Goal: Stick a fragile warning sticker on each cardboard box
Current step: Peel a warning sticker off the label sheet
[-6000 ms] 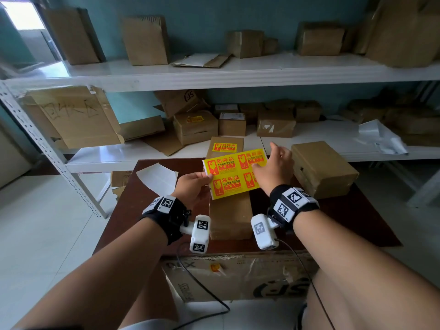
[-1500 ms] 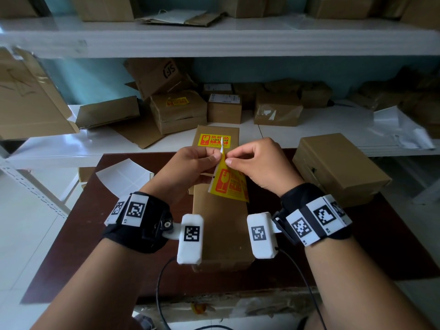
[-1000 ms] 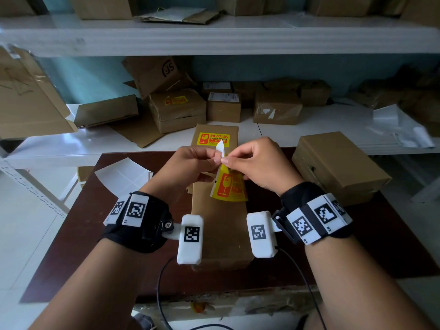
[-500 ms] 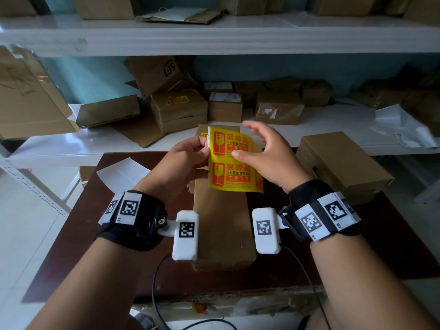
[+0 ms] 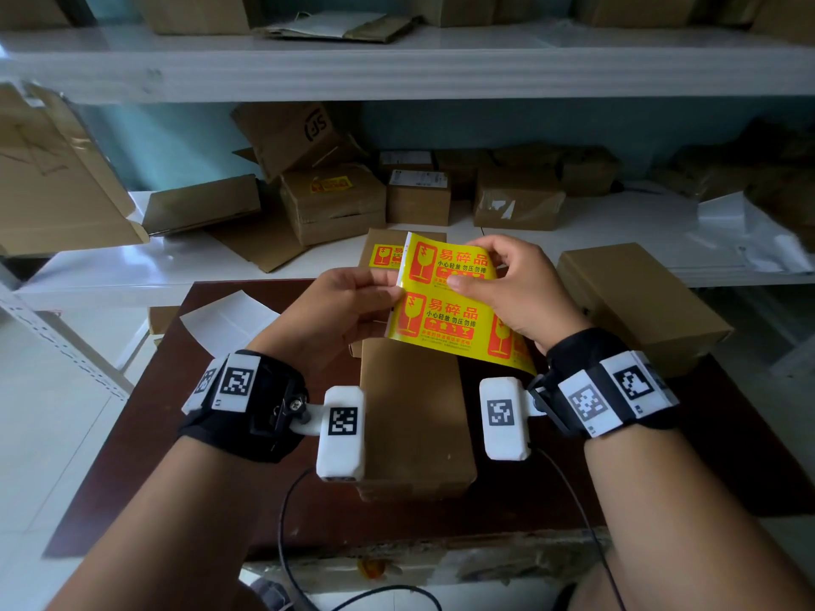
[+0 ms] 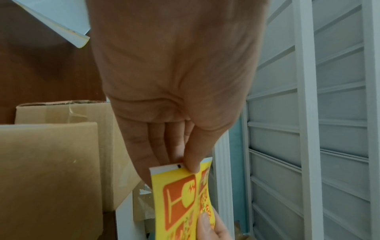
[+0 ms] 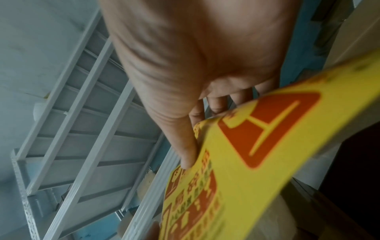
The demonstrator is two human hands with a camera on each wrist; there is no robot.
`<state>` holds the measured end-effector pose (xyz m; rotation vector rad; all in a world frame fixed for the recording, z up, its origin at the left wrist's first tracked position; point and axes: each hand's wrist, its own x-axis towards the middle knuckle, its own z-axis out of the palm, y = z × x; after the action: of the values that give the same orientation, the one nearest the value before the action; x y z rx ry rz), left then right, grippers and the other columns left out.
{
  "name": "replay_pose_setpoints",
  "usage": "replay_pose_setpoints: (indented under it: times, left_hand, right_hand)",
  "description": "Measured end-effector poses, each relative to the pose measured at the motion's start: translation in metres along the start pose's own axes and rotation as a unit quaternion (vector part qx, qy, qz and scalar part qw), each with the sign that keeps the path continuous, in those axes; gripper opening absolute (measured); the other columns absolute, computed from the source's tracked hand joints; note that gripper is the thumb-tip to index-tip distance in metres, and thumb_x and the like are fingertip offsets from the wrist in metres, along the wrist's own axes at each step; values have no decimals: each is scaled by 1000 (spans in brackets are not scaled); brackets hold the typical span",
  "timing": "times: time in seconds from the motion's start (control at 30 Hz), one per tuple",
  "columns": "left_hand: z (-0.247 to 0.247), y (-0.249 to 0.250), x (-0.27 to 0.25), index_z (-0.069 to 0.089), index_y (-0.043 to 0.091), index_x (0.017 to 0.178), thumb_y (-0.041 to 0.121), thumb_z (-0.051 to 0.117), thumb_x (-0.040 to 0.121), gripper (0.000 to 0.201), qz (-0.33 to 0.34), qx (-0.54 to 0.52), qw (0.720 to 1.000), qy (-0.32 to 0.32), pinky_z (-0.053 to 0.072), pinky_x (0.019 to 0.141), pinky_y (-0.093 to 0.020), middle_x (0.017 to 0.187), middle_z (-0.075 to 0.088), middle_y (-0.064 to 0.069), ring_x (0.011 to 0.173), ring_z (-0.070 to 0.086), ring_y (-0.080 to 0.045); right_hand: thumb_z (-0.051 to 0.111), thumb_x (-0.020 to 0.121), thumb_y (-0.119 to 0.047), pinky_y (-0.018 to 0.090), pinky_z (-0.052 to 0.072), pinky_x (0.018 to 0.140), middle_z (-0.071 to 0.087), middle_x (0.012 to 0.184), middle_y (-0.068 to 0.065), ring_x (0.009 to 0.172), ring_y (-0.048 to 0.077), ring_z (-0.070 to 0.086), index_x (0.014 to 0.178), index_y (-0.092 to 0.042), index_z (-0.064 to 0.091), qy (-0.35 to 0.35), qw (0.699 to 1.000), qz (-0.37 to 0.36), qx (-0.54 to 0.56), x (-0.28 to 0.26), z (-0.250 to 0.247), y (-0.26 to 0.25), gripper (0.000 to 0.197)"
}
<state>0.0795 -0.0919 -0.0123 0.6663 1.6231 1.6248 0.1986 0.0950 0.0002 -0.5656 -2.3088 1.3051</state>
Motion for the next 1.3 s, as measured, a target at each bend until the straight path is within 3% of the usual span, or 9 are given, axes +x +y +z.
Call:
replay_pose_setpoints:
  times: [0.2, 0.33, 0.4, 0.47, 0.6, 0.73, 0.9, 1.13, 1.3]
  left_hand:
    - [3, -1, 0, 71, 5, 106, 10, 58, 97, 16, -20, -18, 1000, 12, 51, 98, -46, 112, 72, -20, 102, 69, -33]
    - [6, -1, 0, 71, 8, 107, 12, 58, 97, 17, -15, -21, 1000, 16, 55, 85, -38, 104, 74, -15, 89, 70, -24]
    - [8, -2, 1, 71, 8, 106, 12, 59, 96, 16, -12, -19, 1000, 20, 57, 79, -33, 103, 74, -15, 87, 71, -22]
    - [10, -3, 3, 71, 6, 107, 12, 60, 95, 17, -9, -23, 999, 28, 57, 78, -32, 103, 74, -15, 87, 71, -22]
    - [13, -5, 4, 72, 7, 103, 11, 63, 93, 14, -1, -43, 999, 29, 58, 79, -33, 98, 75, -14, 86, 71, -22]
    - [15, -6, 4, 73, 7, 103, 13, 63, 93, 15, 6, -36, 999, 25, 56, 85, -36, 96, 74, -13, 85, 70, -22]
    - [15, -7, 4, 73, 3, 108, 13, 63, 93, 20, 9, -32, 999, 35, 54, 94, -43, 103, 73, -20, 91, 69, -28]
    - [15, -6, 3, 70, -3, 113, 11, 62, 94, 24, 25, -3, 999, 47, 54, 91, -43, 110, 70, -27, 95, 69, -33]
    - [16, -7, 2, 72, -2, 108, 10, 65, 93, 21, 41, 31, 997, 56, 55, 87, -43, 104, 73, -24, 92, 69, -31]
  right_hand:
    - [81, 81, -31, 38, 56, 89, 70, 99, -11, 93, 6, 66, 111, -27, 66, 9, 1000, 1, -23, -1, 0, -1, 35]
    - [78, 81, -40, 32, 46, 96, 61, 129, -7, 115, 9, 56, 131, -31, 56, 30, 996, 3, -87, -1, 3, 0, 56]
    - [77, 81, -42, 32, 42, 99, 54, 136, -3, 124, 15, 49, 133, -31, 54, 65, 986, -20, -153, -3, 4, -2, 58]
    - [77, 81, -40, 34, 44, 98, 58, 125, -3, 119, 17, 52, 120, -31, 62, 93, 978, -67, -175, -6, 6, -7, 42]
    - [75, 83, -36, 33, 54, 80, 71, 93, -10, 89, 9, 63, 91, -32, 76, 79, 980, -107, -149, -11, 14, -15, 9]
    - [75, 84, -34, 22, 54, 79, 76, 94, -11, 86, 2, 67, 98, -31, 80, 35, 987, -86, -130, -13, 19, -17, 14]
    - [74, 86, -33, 21, 54, 82, 76, 96, -10, 90, 1, 67, 101, -28, 80, 20, 991, -76, -108, -13, 20, -16, 17]
    - [77, 81, -40, 16, 52, 73, 74, 87, -13, 82, -3, 66, 97, -26, 80, 21, 992, -67, -106, -14, 23, -16, 21]
    - [78, 80, -39, 21, 55, 71, 74, 82, -12, 77, 0, 67, 90, -27, 81, 31, 991, -67, -113, -14, 24, -16, 16]
